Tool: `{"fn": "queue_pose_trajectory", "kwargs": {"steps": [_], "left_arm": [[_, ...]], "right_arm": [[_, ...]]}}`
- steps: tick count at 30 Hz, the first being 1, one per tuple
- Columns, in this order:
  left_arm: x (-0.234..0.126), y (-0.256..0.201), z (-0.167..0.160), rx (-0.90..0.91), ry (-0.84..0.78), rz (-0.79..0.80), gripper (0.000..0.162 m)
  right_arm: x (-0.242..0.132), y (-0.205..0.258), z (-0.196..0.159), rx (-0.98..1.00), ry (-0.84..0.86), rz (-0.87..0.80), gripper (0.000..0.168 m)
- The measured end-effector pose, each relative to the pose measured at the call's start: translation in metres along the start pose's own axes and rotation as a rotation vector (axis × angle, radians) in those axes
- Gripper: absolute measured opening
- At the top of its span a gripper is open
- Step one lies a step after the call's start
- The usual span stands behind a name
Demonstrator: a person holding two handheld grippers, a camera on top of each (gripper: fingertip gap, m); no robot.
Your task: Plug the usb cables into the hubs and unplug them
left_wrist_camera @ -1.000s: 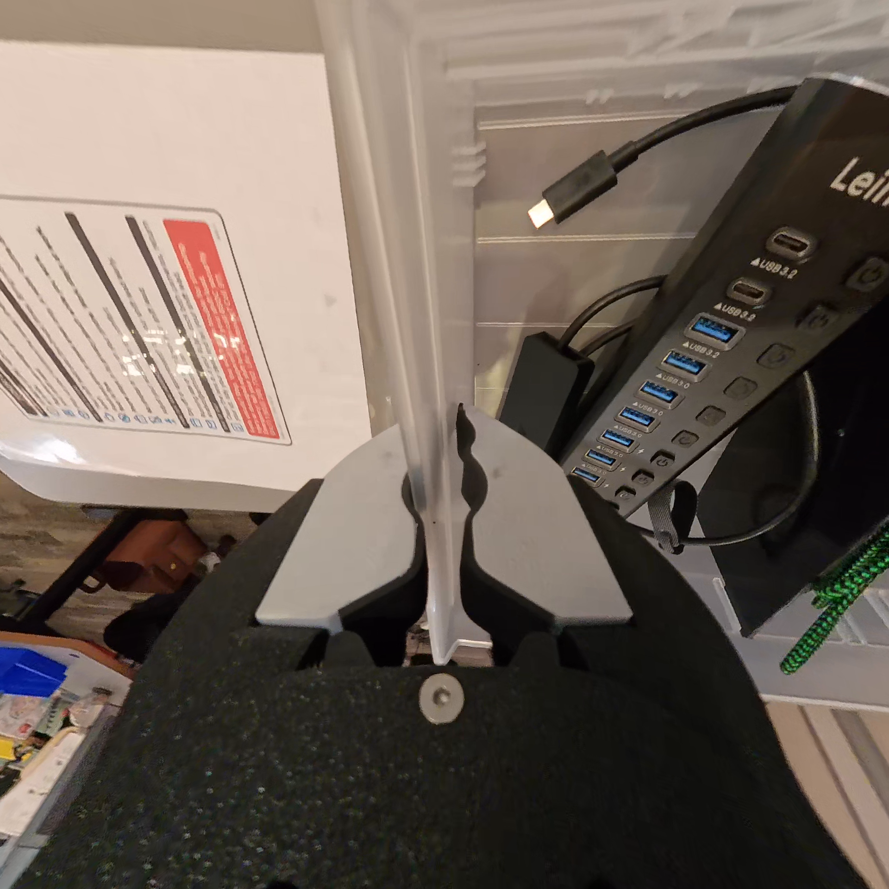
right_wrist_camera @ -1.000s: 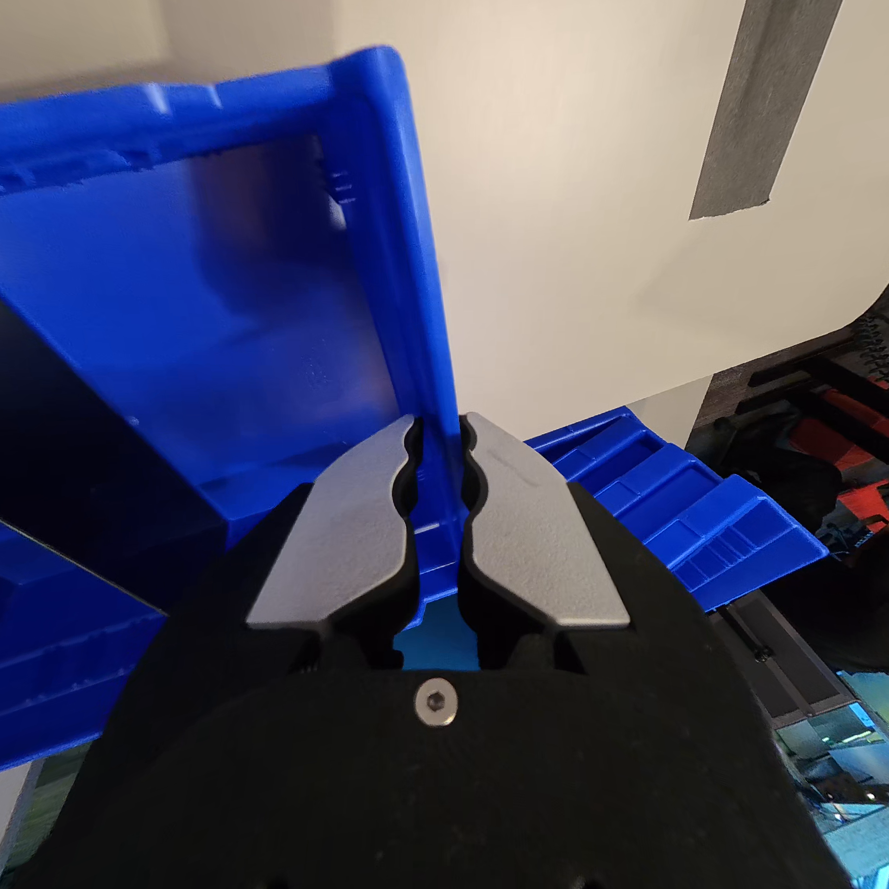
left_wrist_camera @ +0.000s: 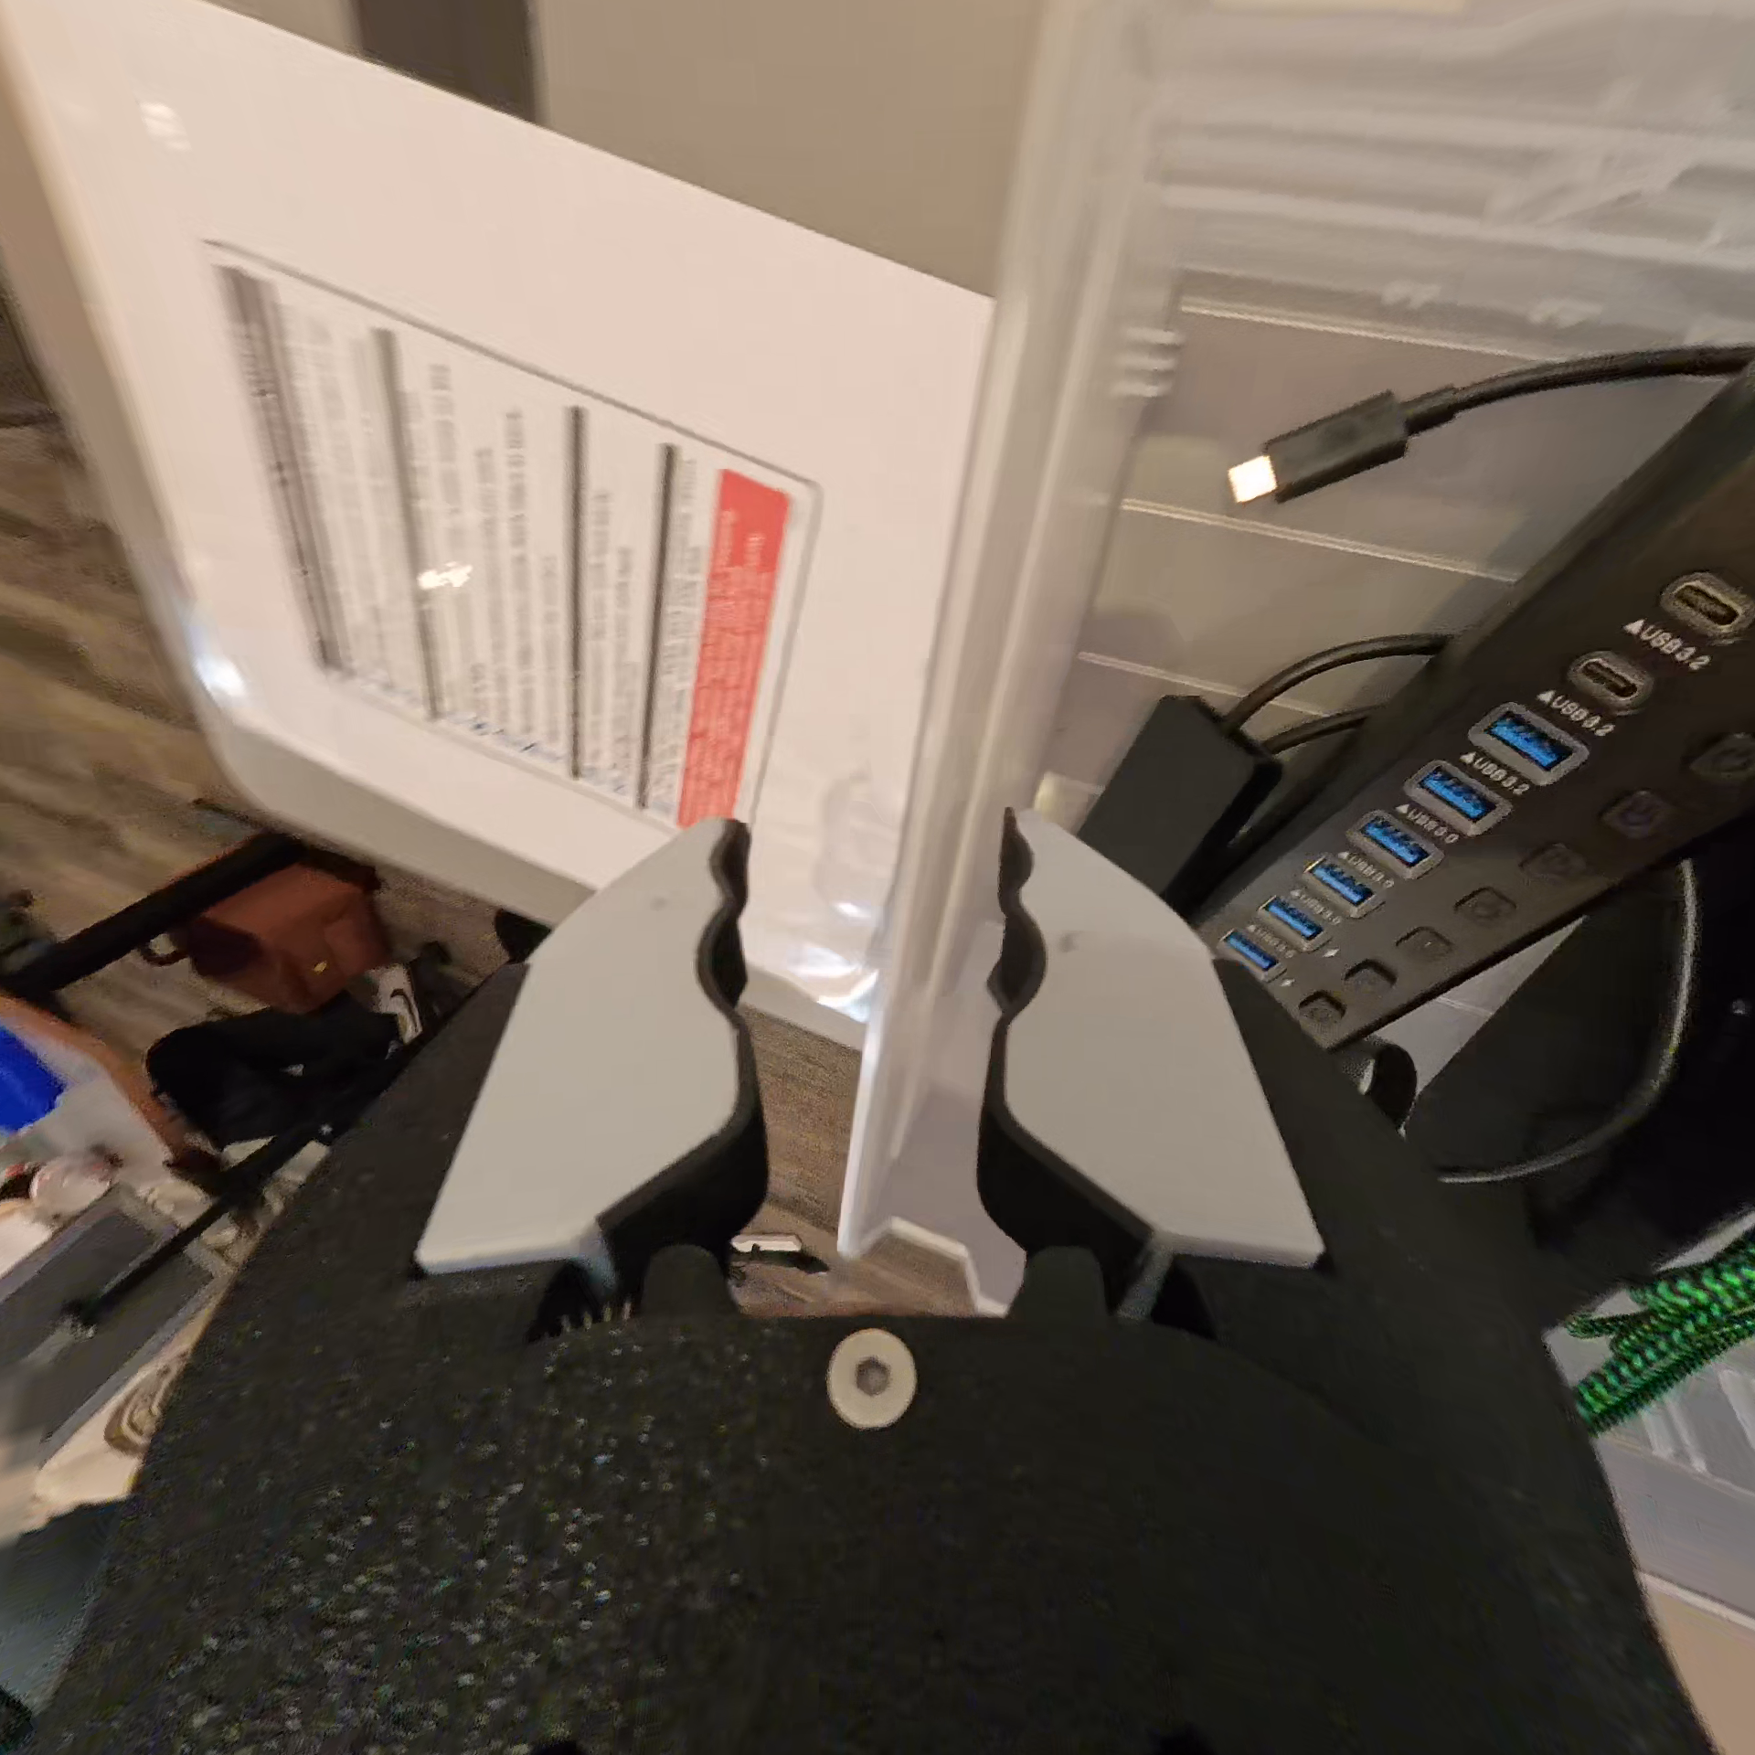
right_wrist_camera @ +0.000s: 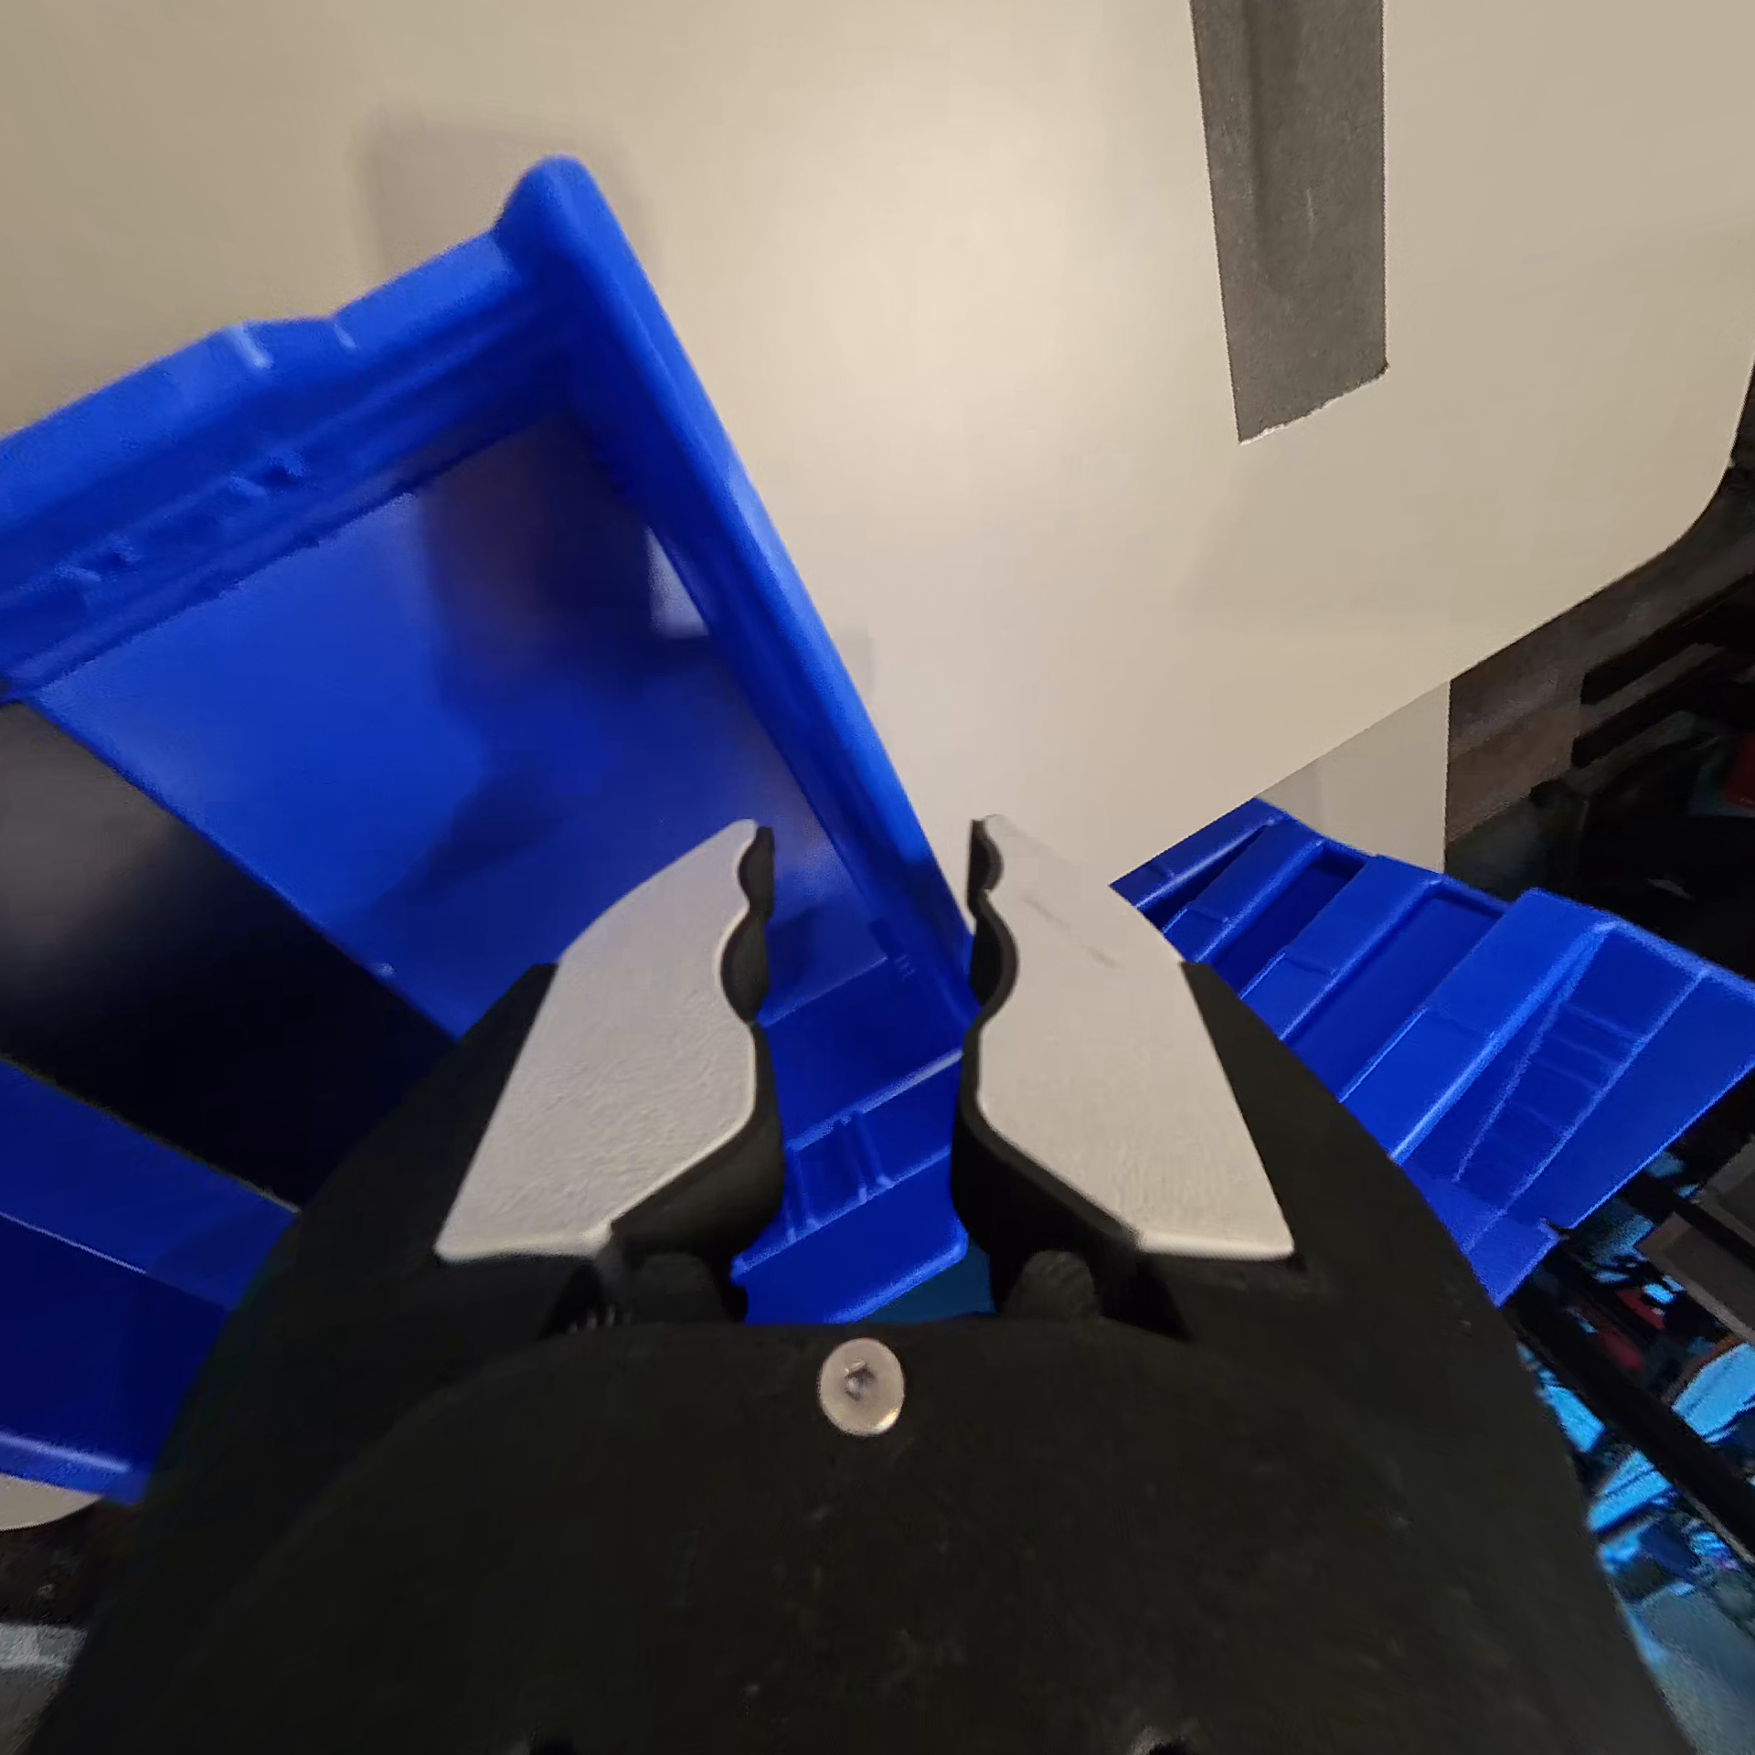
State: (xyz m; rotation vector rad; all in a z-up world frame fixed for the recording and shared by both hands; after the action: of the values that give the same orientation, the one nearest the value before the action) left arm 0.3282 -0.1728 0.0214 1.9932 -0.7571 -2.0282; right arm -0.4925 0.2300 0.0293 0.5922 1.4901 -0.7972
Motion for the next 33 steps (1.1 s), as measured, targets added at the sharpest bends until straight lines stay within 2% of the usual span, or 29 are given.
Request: {"fn": "queue_pose_trajectory", "kwargs": {"steps": [1, 4, 8, 11, 14, 17, 19, 24, 29, 33], "left_arm": [[-0.009, 0.005, -0.003, -0.029, -0.011, 0.034, 0.055], [-0.045, 0.008, -0.01, -0.103, -0.106, 0.109, 0.055], [-0.067, -0.028, -0.024, -0.125, -0.127, 0.01, 0.053], [-0.063, -0.055, -0.025, -0.1, -0.111, -0.042, 0.054], [-0.05, -0.069, -0.012, -0.06, -0.12, -0.067, 0.056], [-0.033, -0.073, -0.002, -0.045, -0.088, -0.114, 0.062], [-0.022, -0.068, -0.007, -0.039, -0.028, -0.108, 0.062], [-0.015, -0.071, -0.014, -0.027, -0.043, -0.171, 0.058], [-0.018, -0.086, -0.006, 0.041, -0.093, -0.299, 0.063], [-0.007, -0.093, 0.001, 0.125, -0.054, -0.389, 0.071]], "right_arm": [[-0.003, 0.001, -0.004, 0.02, -0.016, 0.0, 0.043], [-0.019, 0.009, -0.015, 0.088, -0.122, 0.003, 0.048], [-0.048, 0.037, -0.019, 0.146, -0.306, 0.015, 0.048], [-0.068, 0.076, 0.005, 0.12, -0.431, 0.028, 0.046], [-0.076, 0.126, 0.049, 0.049, -0.517, 0.089, 0.045], [-0.068, 0.18, 0.094, -0.024, -0.538, 0.158, 0.043], [-0.058, 0.213, 0.116, -0.048, -0.535, 0.186, 0.042], [-0.031, 0.281, 0.145, -0.107, -0.522, 0.271, 0.041], [-0.006, 0.307, 0.159, -0.124, -0.529, 0.354, 0.041], [0.013, 0.307, 0.17, -0.119, -0.522, 0.399, 0.041]]}}
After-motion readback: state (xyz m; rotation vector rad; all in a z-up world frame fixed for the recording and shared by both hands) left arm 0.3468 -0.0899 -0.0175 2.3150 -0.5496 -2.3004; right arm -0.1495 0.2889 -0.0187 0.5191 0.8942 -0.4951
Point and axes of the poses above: each gripper's, where its closed fingertips meet, x out along the fingers, z out of its top, y = z × x across the jaws, the point moved 6 cm from there along -x, back along the fingers, and after that the axes turned 10 degrees about z, right-handed, at the moved point
